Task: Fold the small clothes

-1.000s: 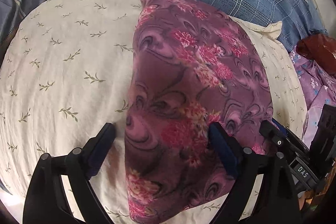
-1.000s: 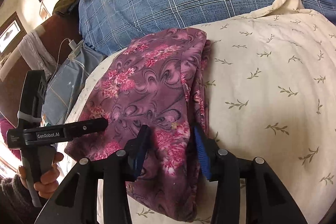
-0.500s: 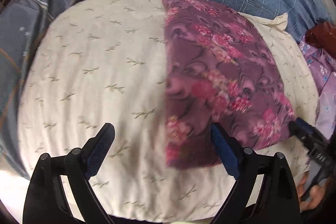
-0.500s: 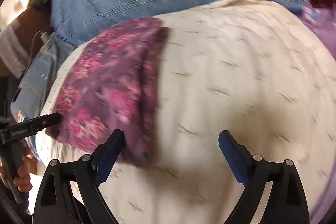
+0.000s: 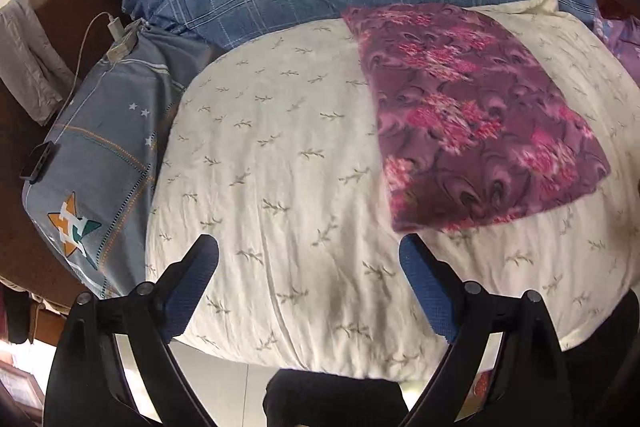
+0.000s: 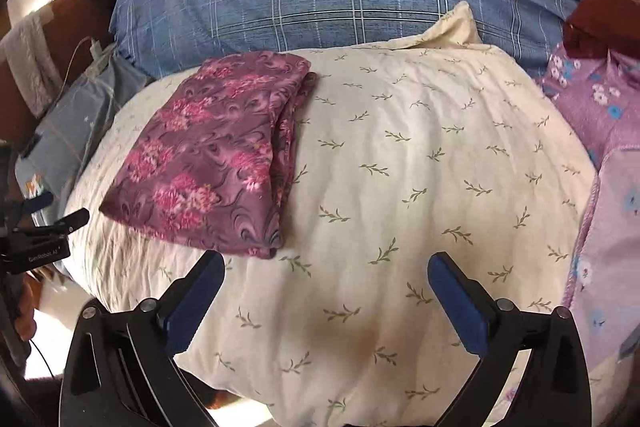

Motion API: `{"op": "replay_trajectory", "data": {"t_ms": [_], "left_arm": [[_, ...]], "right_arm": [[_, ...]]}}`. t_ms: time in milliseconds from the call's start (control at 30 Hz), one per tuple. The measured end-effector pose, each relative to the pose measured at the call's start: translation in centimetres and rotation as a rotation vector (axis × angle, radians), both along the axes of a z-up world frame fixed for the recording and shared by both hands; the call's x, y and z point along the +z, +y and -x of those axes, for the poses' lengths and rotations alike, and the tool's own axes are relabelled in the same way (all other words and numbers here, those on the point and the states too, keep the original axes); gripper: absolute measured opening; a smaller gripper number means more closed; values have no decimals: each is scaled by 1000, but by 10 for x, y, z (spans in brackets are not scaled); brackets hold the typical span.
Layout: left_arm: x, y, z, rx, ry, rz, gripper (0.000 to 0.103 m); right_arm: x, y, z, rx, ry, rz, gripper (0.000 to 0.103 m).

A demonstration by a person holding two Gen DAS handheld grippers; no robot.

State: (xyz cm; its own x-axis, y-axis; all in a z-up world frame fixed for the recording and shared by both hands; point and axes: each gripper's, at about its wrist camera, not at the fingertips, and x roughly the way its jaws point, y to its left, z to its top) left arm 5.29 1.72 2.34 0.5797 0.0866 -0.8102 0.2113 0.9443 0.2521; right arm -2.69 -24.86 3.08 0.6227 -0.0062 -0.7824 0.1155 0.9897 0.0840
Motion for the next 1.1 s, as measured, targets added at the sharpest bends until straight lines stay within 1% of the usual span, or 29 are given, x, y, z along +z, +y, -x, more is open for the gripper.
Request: {"op": "replay_trajectory", "data": {"t_ms": [67, 167, 300, 400, 500, 600, 633, 800, 933, 1100], "left_arm": [[-1, 1, 8, -11, 10, 31, 93], [-2, 4, 16, -16, 21, 81, 93], [0, 7, 26, -15, 4, 139, 93], [1, 8, 31, -33, -4, 206, 93], [2, 4, 36, -37, -29, 184, 93], [-1, 3, 38, -55, 10, 211, 93], [-2, 2, 39, -63, 13, 221, 93], [0, -5, 48, -96, -6, 201, 93], [2, -12, 53, -142, -5, 200, 93], [-2, -17, 56, -166, 14, 209, 93]], "right_arm": [[0, 5, 2, 14, 16, 15, 102], [1, 10, 7, 30, 14, 22, 102], [3, 16, 15, 21, 4, 99, 102], [4, 20, 17, 24, 9, 148, 102], [8, 25, 22, 19, -16, 203, 102], [12, 33, 26, 14, -39, 280, 102], [13, 34, 26, 21, -40, 292, 102], [13, 40, 28, 49, -40, 301, 102], [11, 41, 30, 53, -34, 266, 102], [7, 39, 29, 53, -16, 243, 102]]}}
